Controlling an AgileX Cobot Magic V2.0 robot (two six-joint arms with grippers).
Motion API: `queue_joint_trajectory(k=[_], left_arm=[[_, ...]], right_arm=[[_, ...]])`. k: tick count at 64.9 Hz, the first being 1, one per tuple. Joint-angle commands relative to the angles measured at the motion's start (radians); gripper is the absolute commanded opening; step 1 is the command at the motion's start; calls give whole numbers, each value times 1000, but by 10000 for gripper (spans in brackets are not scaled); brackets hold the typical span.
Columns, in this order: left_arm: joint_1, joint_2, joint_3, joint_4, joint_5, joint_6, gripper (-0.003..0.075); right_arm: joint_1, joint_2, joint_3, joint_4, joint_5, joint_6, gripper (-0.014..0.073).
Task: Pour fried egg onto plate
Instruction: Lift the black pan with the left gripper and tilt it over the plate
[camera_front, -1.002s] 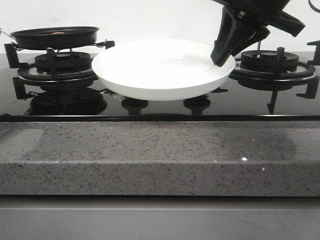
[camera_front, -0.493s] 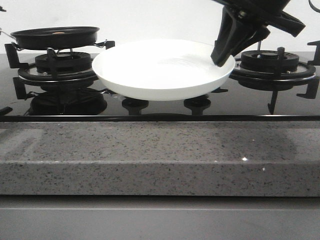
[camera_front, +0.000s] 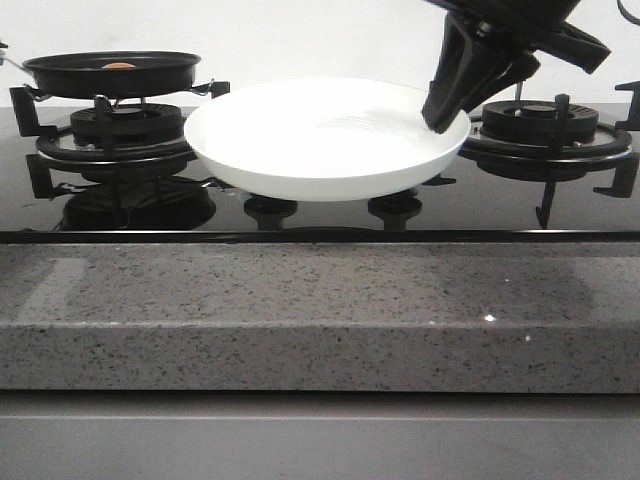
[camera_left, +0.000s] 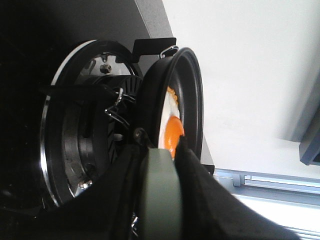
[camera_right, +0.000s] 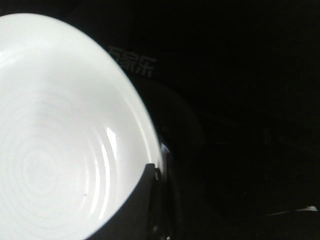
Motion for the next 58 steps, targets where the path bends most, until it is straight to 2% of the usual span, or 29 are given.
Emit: queue_joint_trajectory(k=[1, 5, 19, 35, 46, 58], left_arm=[[-3, -44, -32, -97, 45, -4, 10], [-3, -48, -32, -130, 56, -4, -20], [-3, -101, -32, -230, 87, 52, -19], [-12, -217, -32, -240, 80, 160, -19], [-57, -319, -32, -176, -18, 184, -20], [-166, -447, -32, 14, -179, 190, -20]], right_arm=[[1, -44, -25, 32, -38, -9, -68], [1, -44, -25, 32, -38, -9, -68], [1, -44, -25, 32, -38, -9, -68], [1, -44, -25, 32, -38, -9, -68], [1, -44, -25, 32, -38, -9, -68], [1, -44, -25, 32, -38, -9, -68]])
